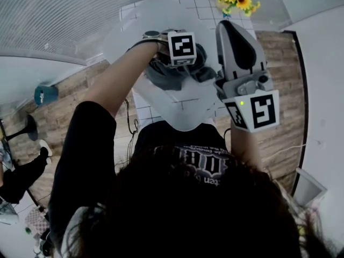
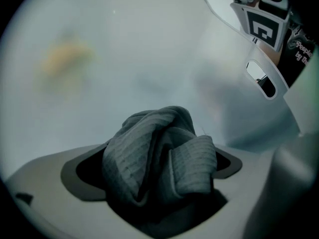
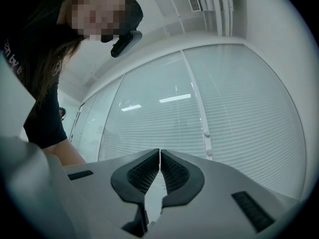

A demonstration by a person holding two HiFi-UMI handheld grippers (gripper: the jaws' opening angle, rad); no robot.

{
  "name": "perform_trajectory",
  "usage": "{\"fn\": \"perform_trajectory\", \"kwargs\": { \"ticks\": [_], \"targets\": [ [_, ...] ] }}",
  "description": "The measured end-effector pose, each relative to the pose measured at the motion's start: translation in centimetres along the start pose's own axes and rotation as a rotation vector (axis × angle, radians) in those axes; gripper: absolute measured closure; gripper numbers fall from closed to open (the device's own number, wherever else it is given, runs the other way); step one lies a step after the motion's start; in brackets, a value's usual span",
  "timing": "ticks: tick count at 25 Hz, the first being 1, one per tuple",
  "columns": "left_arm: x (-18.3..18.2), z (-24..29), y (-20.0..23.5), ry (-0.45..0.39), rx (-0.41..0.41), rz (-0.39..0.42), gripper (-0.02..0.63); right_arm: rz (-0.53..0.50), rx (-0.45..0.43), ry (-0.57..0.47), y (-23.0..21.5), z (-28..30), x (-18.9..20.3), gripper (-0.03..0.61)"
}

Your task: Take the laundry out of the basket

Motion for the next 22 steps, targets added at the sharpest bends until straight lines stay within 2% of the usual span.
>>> {"fn": "perform_trajectory", "kwargs": {
  "ticks": [11, 14, 18, 22],
  "targets": [
    [-0.7, 1.4, 0.5, 0.056, 0.026, 0.014, 0.042, 0.007, 0.016, 0.000, -0.8, -0.1, 0.2, 0.551],
    [-0.8, 1.3, 0.4, 0.060, 0.035, 0.024, 0.103, 0.010, 0.018, 0.002, -1.0, -0.1, 0.3, 0.551],
    [-1.0, 1.0, 0.3, 0.045, 0.048, 0.036, 0.222, 0.008, 0.017, 0.004, -1.1, 0.1, 0.4, 0.551],
    [-1.0, 0.8, 0.3, 0.046, 0.049, 0.039, 0.265, 0.012, 0.020, 0.002, -1.4, 0.1, 0.4, 0.551]
  ]
}}
Point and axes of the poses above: the fingertips, and each gripper's own axes: z forward along the fingers, y to its left, x out of its underside, the point moved 6 cm from there along -z, backward along the fingers, and after that the axes turned 12 degrees about y, right-handed, at the moved point
